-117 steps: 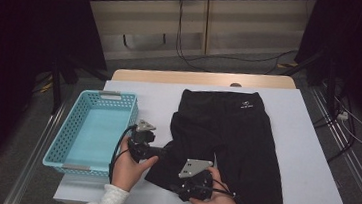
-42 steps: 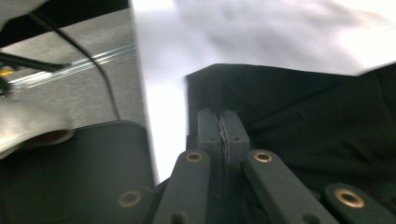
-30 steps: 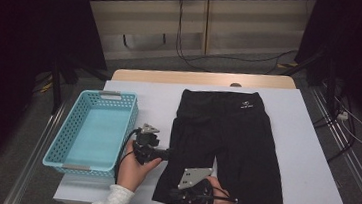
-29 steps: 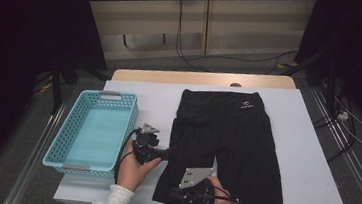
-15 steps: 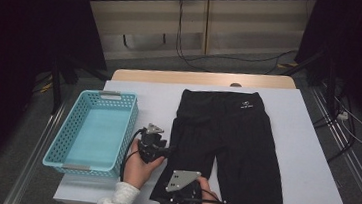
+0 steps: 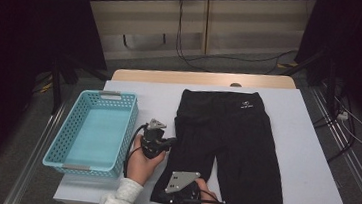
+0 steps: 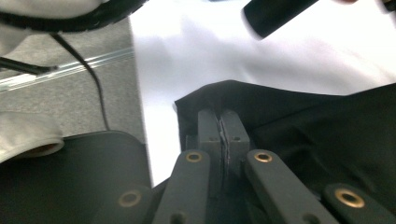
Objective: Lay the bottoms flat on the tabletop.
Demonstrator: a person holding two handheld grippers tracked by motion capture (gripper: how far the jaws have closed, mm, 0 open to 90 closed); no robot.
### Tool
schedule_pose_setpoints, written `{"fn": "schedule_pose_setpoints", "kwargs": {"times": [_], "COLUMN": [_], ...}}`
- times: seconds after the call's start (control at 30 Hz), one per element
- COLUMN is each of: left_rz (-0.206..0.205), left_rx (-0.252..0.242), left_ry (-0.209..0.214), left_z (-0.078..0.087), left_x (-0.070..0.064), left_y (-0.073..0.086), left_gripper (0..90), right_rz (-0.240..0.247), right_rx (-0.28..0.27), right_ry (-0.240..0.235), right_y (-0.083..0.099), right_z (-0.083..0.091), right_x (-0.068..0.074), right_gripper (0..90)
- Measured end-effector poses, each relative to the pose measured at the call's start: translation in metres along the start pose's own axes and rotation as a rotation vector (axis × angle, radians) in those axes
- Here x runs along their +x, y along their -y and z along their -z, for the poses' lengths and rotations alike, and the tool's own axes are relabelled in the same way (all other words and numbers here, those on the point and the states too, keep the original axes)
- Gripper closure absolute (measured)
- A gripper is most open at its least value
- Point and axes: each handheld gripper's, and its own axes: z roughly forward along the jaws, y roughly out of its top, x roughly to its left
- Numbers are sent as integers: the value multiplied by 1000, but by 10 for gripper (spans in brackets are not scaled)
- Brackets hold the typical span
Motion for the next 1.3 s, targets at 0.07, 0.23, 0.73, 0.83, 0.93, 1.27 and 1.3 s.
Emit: {"fn": "schedule_pose_setpoints", "kwargs": {"times": [0.07, 0.23, 0.73, 0.83, 0.93, 1.27, 1.3], "left_rz": [-14, -37, 17, 19, 26, 40, 34], "left_rx": [-9, 20, 54, 66, 78, 79, 80], "left_ry": [11, 19, -79, -91, -90, -95, -97], "left_z": [2, -12, 8, 11, 13, 20, 21], "left_x": [-3, -4, 12, 14, 15, 18, 18], "left_y": [-3, 6, 10, 12, 15, 20, 21], "left_gripper": [898, 821, 358, 342, 334, 313, 310], "right_rz": [13, 27, -86, -121, -135, -190, -183], "right_rx": [-10, -9, -62, -71, -38, 10, 15], "right_ry": [-15, -44, 79, 123, 198, 340, 342], "right_y": [-1, -1, 4, 9, 15, 20, 18], "right_z": [1, 0, 41, 49, 52, 46, 42], "right_x": [3, 5, -27, -39, -50, -80, -81], "right_gripper": [898, 892, 456, 432, 424, 480, 481]}}
